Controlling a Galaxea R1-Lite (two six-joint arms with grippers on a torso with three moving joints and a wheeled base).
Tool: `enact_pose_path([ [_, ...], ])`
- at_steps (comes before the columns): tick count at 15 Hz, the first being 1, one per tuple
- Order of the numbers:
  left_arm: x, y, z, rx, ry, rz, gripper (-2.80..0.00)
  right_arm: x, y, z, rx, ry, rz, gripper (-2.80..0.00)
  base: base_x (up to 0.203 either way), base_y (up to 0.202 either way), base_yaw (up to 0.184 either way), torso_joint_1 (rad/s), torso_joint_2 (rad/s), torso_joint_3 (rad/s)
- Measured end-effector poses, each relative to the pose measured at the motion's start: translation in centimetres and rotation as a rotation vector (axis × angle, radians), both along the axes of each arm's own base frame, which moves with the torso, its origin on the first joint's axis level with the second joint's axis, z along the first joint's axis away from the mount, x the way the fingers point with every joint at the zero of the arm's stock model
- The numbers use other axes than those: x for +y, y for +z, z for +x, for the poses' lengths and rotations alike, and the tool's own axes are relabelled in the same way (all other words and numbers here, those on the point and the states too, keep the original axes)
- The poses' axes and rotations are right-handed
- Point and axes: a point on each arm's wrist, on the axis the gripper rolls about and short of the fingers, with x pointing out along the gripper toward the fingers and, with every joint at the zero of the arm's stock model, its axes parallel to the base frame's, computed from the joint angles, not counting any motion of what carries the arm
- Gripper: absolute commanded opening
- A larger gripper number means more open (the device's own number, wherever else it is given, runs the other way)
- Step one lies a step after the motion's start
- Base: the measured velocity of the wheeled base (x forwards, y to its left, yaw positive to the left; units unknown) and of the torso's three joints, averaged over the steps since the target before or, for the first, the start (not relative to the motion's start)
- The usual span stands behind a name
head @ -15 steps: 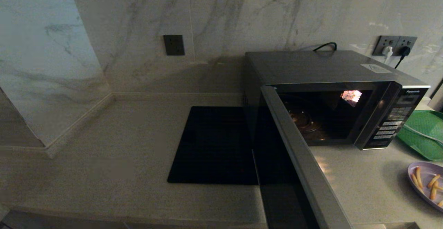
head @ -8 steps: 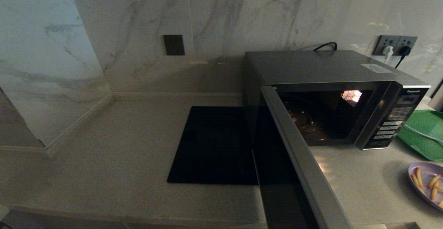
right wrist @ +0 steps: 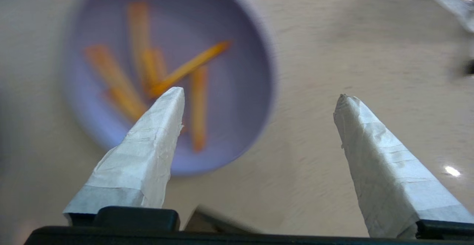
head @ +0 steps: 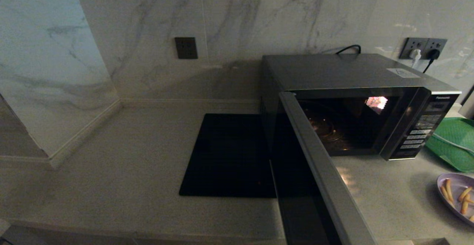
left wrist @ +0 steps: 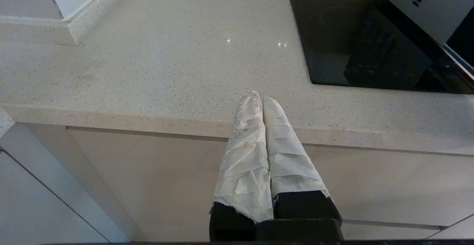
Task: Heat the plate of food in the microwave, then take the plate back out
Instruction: Put the plate in the microwave oven
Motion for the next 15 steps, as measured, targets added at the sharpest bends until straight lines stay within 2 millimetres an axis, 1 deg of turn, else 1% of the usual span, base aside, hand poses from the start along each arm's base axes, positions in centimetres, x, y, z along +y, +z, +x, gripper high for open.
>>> enact_pose_path([
  [4,0.0,0.0,0.0,0.000,0.000,0.000,-2.80,0.0,-2.2,-0.1,0.067,-0.035,0.034,0.00,0.000,0.000,0.000,0.000,0.00,0.000],
  [11,0.0,0.0,0.0,0.000,0.000,0.001,-2.80,0.8,-4.7,-0.8,0.148,-0.048,0.076,0.00,0.000,0.000,0.000,0.000,0.00,0.000],
  [15,0.0,0.0,0.0,0.000,0.000,0.001,-2.80,0.6,-5.9,-0.6,0.119,-0.050,0.025,0.00,0.000,0.000,0.000,0.000,0.00,0.000],
])
